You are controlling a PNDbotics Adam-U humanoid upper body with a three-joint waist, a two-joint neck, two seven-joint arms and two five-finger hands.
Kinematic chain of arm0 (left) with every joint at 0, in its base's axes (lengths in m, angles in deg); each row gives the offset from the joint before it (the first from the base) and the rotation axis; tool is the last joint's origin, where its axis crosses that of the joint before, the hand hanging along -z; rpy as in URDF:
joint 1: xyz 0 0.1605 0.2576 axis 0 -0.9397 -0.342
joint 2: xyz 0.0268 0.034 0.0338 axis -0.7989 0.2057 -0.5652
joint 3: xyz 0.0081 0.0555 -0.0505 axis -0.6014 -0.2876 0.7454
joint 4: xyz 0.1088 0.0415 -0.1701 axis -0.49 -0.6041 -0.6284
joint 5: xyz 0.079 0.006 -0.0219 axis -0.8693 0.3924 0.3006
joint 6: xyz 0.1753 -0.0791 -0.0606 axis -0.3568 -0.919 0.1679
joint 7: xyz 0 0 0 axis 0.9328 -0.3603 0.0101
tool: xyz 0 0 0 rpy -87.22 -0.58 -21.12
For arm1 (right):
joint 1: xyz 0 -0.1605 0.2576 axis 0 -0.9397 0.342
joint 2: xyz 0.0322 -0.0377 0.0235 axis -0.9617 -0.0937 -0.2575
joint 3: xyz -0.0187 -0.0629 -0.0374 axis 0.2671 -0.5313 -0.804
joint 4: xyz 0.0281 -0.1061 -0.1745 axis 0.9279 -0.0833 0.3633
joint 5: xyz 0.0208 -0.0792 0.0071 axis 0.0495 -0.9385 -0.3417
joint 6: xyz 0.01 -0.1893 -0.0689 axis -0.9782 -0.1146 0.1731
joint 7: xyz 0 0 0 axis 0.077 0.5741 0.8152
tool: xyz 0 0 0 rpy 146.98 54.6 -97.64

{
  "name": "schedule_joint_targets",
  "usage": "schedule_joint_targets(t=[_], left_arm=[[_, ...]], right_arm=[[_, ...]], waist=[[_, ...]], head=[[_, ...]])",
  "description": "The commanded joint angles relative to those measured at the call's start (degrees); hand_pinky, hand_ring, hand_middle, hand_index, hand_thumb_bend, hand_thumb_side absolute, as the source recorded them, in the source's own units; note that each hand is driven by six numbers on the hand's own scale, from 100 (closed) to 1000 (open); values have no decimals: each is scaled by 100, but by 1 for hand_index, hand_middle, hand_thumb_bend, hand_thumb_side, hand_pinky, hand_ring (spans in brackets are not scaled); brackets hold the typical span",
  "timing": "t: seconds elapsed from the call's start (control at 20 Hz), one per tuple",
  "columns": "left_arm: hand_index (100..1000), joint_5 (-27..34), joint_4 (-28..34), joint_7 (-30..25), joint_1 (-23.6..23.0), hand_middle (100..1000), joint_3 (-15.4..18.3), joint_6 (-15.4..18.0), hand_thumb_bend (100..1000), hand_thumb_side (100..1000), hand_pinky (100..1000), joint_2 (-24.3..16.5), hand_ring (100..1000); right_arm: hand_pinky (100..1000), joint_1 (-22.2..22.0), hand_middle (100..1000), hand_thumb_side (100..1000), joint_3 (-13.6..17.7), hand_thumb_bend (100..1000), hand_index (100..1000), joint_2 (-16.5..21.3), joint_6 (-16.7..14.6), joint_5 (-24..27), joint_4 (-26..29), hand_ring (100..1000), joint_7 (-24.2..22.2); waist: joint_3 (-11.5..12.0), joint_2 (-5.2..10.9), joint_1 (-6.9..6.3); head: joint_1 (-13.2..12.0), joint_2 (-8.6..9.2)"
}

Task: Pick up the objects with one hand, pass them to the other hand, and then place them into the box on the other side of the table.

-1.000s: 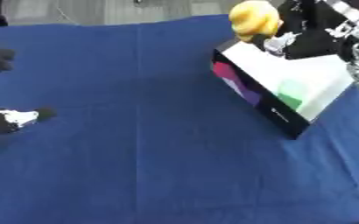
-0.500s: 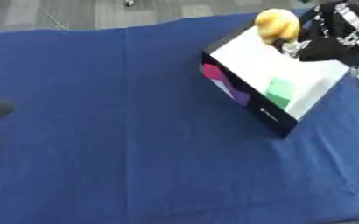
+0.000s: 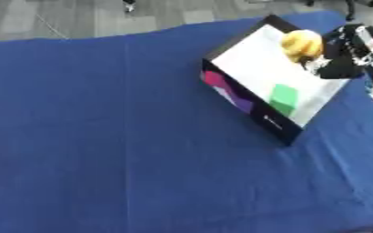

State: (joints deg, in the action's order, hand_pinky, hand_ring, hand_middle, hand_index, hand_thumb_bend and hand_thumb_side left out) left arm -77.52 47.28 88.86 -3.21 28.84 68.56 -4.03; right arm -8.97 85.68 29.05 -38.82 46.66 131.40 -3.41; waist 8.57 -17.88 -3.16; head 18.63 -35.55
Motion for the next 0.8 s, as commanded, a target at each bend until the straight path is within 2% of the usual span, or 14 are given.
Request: schedule_joint_targets(t=[0.05,0.1,0.15,0.25,0.4,0.55,0.75,0.8], left_arm=[[777,53,129,72,40,673,118,-10,909,381,719,-200,658],[777,56,131,87,34,673,128,-14,911,381,719,-201,658],[777,57,132,99,29,673,133,-16,911,382,719,-203,658],[778,56,134,116,20,673,145,-23,911,384,719,-213,658],[778,54,129,144,-1,673,165,-39,913,384,718,-222,657],[778,46,131,169,-17,673,195,-54,911,383,718,-235,657],[780,161,103,170,-6,672,277,-176,895,390,717,-338,655],[783,211,91,142,8,670,298,-222,885,392,717,-388,654]], right_arm=[[796,-24,508,100,68,585,761,187,-74,-239,-85,688,-177],[801,-43,560,128,74,622,798,177,-79,-315,-102,706,-236],[802,-57,569,132,82,626,803,166,-77,-381,-119,710,-290],[820,-86,694,169,107,662,876,149,-64,-498,-141,766,-361],[826,-132,752,184,154,673,899,122,-32,-577,-153,792,-391],[822,-189,738,187,231,664,897,92,-26,-476,-84,784,-320],[822,-335,725,209,432,632,888,40,-122,4,369,781,35],[824,-378,720,239,483,582,882,30,-157,121,541,785,162]], waist=[[-2,28,-44],[-4,26,-43],[-5,26,-42],[-9,27,-43],[-19,34,-40],[-29,46,-36],[-37,68,-44],[-37,75,-49]], head=[[43,81],[40,77],[37,74],[19,69],[8,51],[-48,27],[-402,-30],[-490,-44]])
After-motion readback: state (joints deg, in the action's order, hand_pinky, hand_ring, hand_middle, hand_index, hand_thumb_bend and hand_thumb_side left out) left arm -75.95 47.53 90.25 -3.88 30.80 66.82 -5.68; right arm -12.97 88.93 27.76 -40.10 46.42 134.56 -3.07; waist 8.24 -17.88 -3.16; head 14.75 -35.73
